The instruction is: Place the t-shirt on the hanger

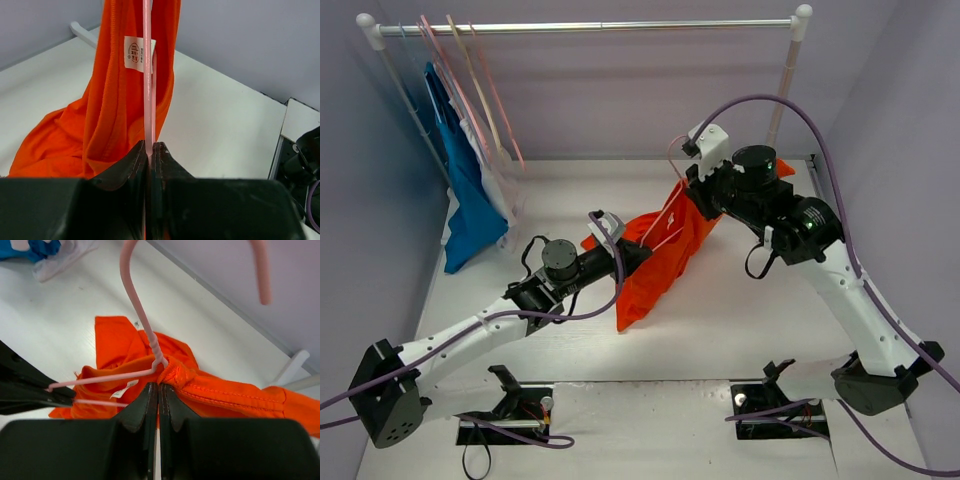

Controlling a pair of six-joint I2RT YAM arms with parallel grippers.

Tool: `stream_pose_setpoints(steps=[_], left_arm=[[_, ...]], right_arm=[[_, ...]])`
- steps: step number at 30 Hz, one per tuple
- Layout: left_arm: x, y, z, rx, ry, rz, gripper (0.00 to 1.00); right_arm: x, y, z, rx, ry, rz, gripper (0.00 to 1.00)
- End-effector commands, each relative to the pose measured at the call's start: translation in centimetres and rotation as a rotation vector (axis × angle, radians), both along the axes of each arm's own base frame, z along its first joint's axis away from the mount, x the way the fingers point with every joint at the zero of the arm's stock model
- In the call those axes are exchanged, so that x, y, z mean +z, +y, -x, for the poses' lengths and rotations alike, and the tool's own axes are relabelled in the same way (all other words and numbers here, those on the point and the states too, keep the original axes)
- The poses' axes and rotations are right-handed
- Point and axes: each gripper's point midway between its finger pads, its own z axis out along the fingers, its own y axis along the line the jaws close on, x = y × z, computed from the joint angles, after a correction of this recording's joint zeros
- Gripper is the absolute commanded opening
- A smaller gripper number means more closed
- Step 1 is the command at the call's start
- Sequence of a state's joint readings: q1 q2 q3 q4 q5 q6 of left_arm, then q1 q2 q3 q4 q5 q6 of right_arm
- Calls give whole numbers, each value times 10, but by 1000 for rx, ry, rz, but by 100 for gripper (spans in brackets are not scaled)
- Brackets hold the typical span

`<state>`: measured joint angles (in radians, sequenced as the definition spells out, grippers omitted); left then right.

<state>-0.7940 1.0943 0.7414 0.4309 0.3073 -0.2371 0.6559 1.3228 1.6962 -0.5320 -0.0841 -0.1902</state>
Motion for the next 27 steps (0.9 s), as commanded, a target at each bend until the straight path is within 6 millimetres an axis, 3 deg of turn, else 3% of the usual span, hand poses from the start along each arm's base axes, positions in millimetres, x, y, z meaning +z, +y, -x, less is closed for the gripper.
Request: stream_pose_setpoints(steps=[1, 6, 12, 13, 16, 23, 27], left_arm=[[83, 0, -2, 15, -226, 218, 0], [84, -3, -1, 4, -255, 241, 0], [86, 0, -2, 27, -298, 295, 0], [88, 2, -2, 32, -304, 316, 0], [86, 1, -1, 26, -294, 344, 0], [70, 8, 0, 45, -275, 334, 0], [59, 13, 5, 44, -262, 297, 0]], right_arm=[[-3, -12, 8, -25, -35, 14, 0], [-4, -25, 15, -60, -54, 10, 0], [2, -27, 16, -56, -37, 33, 16], [3, -27, 16, -56, -37, 33, 31], [11, -28, 18, -54, -51, 24, 51], [37, -49, 22, -83, -162, 53, 56], [40, -59, 16, -90, -220, 106, 57]])
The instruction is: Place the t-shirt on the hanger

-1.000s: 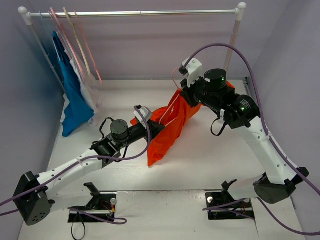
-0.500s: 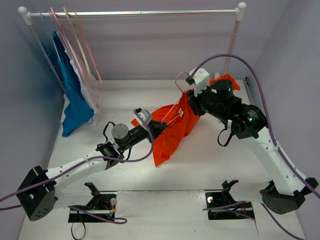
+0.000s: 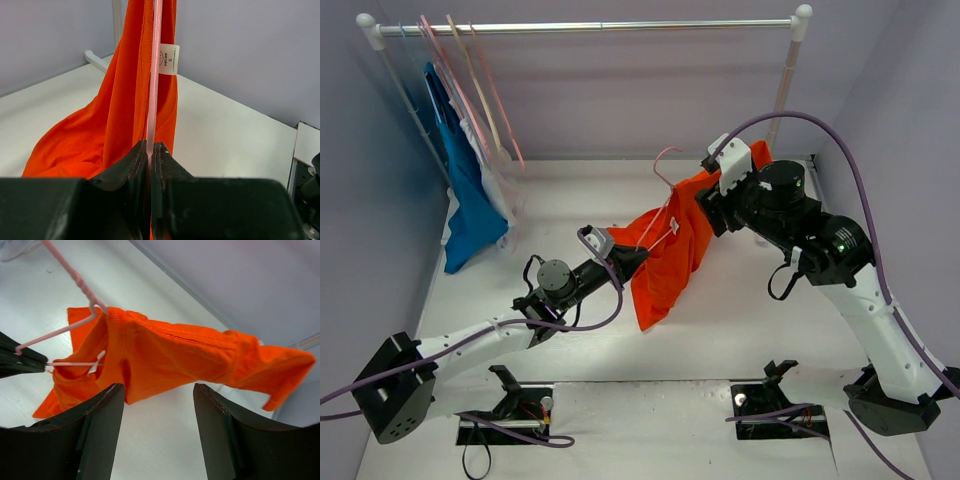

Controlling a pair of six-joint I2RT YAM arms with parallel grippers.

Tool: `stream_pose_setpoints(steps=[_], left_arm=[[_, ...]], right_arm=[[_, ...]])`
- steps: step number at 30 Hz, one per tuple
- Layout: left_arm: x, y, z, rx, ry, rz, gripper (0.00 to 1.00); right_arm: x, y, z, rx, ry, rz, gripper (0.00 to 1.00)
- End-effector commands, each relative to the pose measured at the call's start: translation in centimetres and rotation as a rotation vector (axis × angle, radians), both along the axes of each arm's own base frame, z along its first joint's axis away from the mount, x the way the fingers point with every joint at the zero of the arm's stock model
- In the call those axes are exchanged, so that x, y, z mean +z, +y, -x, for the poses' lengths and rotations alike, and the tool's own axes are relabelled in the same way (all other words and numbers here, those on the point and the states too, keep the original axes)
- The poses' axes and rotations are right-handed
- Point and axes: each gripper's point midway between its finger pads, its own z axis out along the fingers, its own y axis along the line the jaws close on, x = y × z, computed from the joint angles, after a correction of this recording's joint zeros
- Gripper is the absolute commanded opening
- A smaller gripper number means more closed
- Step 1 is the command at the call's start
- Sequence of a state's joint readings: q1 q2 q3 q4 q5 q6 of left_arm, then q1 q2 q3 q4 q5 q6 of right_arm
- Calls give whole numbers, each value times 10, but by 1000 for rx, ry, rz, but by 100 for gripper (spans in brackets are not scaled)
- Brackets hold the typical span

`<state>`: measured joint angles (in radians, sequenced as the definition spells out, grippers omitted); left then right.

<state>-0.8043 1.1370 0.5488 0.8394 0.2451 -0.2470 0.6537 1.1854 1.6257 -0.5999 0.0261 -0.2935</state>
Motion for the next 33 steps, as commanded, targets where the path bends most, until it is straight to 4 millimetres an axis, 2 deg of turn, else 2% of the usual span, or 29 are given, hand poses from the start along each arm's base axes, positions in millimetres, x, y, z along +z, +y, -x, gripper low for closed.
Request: stream_pose_setpoints(steps=[1, 6, 7, 9, 13, 14, 17, 19, 23, 27, 29, 33], left_arm=[[67, 12, 12, -4, -156, 152, 0], [60, 25, 17, 26, -154, 121, 0], [57, 26, 18, 26, -152, 111, 0], [56, 30, 20, 29, -151, 106, 0], [57, 31, 24, 17, -150, 91, 0], [55, 31, 25, 13, -144, 82, 0], [52, 31, 26, 11, -139, 64, 0], [50, 31, 26, 8, -139, 55, 0], [50, 29, 27, -1, -142, 31, 0], [56, 29, 26, -1, -163, 15, 0], [58, 28, 26, -5, -167, 7, 0], [61, 25, 28, -29, -175, -5, 0]], right_arm=[[38, -11, -7, -5, -150, 4, 58], [36, -14, -19, 79, -179, 78, 65], [34, -6, -19, 139, -174, 73, 65], [37, -13, -29, 150, -200, 81, 67], [40, -5, -42, 227, -237, 96, 68], [49, -1, -40, 255, -261, 88, 68], [60, 8, -38, 319, -297, 91, 68], [58, 12, -37, 348, -297, 98, 68], [42, 21, -35, 410, -254, 102, 68], [13, 33, -28, 493, -150, 97, 68], [9, 35, -24, 519, -134, 90, 68], [-6, 35, -29, 515, -123, 106, 68]])
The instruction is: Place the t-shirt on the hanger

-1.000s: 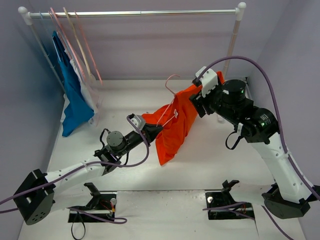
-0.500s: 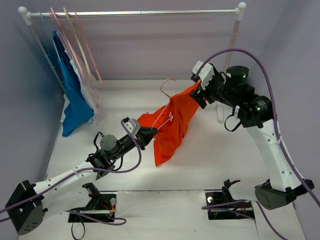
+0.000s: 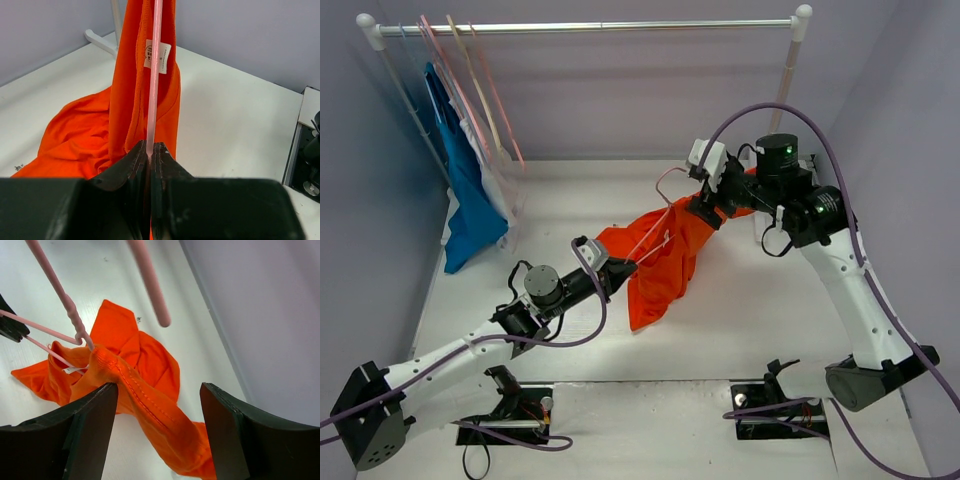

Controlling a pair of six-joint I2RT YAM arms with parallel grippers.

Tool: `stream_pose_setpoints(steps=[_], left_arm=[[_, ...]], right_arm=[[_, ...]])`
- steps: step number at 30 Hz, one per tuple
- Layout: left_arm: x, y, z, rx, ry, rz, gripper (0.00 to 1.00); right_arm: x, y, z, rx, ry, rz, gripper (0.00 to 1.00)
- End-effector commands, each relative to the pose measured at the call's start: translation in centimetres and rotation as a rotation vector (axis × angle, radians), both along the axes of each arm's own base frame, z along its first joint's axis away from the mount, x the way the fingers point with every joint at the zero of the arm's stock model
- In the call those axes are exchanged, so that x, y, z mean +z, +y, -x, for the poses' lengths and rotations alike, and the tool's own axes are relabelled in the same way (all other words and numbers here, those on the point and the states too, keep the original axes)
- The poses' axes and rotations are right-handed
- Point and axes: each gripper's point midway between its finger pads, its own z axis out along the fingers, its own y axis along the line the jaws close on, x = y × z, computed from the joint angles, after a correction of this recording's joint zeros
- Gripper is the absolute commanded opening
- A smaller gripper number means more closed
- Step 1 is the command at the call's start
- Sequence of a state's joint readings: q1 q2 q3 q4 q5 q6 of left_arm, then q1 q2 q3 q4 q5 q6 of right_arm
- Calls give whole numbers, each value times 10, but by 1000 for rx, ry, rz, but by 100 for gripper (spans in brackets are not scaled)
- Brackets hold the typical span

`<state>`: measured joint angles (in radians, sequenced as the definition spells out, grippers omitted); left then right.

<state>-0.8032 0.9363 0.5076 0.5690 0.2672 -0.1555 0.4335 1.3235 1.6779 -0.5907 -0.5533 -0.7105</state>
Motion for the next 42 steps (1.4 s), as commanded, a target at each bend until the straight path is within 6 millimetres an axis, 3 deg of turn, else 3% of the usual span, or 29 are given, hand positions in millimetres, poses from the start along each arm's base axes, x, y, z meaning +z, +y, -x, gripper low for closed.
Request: stream_pose_setpoints(steps=[1, 6, 8, 12, 16, 19, 21, 22, 25, 28, 30, 32, 33, 35, 36, 37, 40, 41, 42], left_arm=[[77, -2, 4, -34, -169, 124, 0], [82, -2, 6, -45, -186, 113, 0], [81, -3, 5, -46, -186, 102, 0], [80, -3, 1, -27, -179, 82, 0], [79, 11, -19, 108, -163, 75, 0], [82, 27, -38, 243, -152, 61, 8], [83, 36, -49, 322, -136, 51, 30], [93, 46, -57, 397, -131, 73, 50], [102, 57, -66, 469, -137, 69, 63], [124, 69, -73, 556, -137, 102, 72], [143, 87, -79, 658, -127, 146, 74], [147, 95, -80, 703, -104, 145, 74], [162, 103, -80, 740, -98, 177, 74], [160, 113, -78, 784, -19, 190, 74], [170, 123, -77, 834, 3, 228, 74], [162, 127, -75, 854, 58, 220, 74], [161, 125, -71, 849, 156, 232, 74], [141, 121, -71, 851, 213, 158, 74], [137, 116, -71, 838, 251, 157, 74]], right_arm=[[-1, 7, -2, 42, -28, -10, 68], [-19, 7, -5, 54, 6, 33, 64], [-22, 7, -7, 52, -1, 32, 58], [-18, 8, -9, 57, -28, 25, 23], [-15, -1, -12, 17, -88, 52, 2], [-12, -8, -13, -12, -134, 53, 0], [-16, -11, -13, -30, -139, 55, 0], [-12, -12, -11, -37, -148, 44, 0], [-11, -15, -9, -53, -172, 24, 0], [-12, -18, -10, -75, -192, 22, 0], [-14, -20, -12, -84, -198, 29, 0], [-15, -22, -13, -92, -205, 36, 0], [-16, -22, -14, -96, -209, 37, 0], [-15, -25, -17, -122, -212, 34, 0], [-15, -26, -20, -136, -217, 30, 0], [-15, -28, -22, -163, -210, 23, 0], [-11, -30, -26, -202, -211, -7, 0], [-6, -29, -27, -212, -218, -27, 0], [-5, -28, -28, -227, -204, -51, 0]])
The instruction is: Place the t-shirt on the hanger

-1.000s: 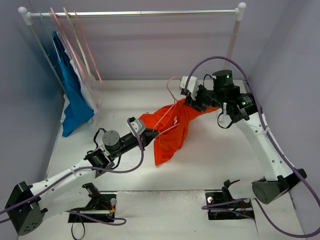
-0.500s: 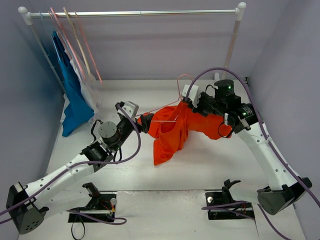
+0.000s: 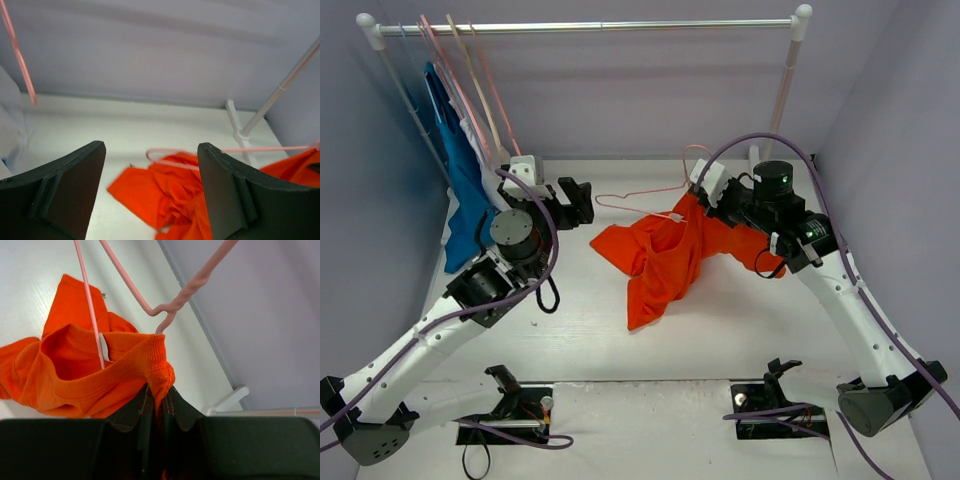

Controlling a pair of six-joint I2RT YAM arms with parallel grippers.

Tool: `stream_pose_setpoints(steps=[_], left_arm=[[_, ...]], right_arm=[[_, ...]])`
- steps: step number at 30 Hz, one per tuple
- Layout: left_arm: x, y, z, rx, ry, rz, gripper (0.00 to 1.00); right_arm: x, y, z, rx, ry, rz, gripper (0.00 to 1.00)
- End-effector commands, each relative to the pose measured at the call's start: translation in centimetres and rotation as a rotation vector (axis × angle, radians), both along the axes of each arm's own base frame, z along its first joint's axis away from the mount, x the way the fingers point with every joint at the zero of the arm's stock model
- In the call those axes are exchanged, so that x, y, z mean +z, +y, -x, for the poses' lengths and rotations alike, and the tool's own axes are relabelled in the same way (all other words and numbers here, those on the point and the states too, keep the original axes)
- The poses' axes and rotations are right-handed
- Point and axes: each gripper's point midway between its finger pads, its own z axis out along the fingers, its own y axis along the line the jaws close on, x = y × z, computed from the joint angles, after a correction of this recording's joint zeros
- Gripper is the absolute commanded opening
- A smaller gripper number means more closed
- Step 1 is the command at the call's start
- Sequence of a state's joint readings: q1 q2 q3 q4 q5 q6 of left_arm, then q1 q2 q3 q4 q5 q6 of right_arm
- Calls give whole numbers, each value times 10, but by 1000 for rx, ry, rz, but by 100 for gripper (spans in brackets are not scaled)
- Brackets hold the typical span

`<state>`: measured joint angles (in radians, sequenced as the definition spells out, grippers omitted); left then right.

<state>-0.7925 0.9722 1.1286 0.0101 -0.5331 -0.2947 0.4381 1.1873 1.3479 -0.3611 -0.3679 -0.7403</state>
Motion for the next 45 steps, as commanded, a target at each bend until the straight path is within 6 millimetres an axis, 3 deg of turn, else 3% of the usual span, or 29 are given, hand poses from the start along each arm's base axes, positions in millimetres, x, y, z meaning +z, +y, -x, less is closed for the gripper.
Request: stream_pose_setpoints(steps=[1, 7, 10, 20, 25, 35, 45], left_arm=[[-31, -12, 4, -13, 212, 73, 74], [-82, -69, 3, -145, 426, 184, 74], [-99, -89, -2, -155, 475, 203, 74], [-131, -134, -13, -181, 538, 215, 70], [-156, -146, -16, -180, 576, 182, 60], [-170, -161, -27, -179, 581, 186, 55], [-183, -167, -30, -175, 603, 181, 26]], right_arm=[[45, -1, -15, -78, -128, -129, 0], [42, 0, -20, -106, -111, -155, 0], [39, 1, -18, -101, -102, -161, 0], [38, -2, -8, -99, -103, -173, 0], [36, -2, -6, -93, -102, -173, 0], [36, -2, 0, -83, -100, -182, 0], [38, -4, 2, -88, -103, -178, 0]])
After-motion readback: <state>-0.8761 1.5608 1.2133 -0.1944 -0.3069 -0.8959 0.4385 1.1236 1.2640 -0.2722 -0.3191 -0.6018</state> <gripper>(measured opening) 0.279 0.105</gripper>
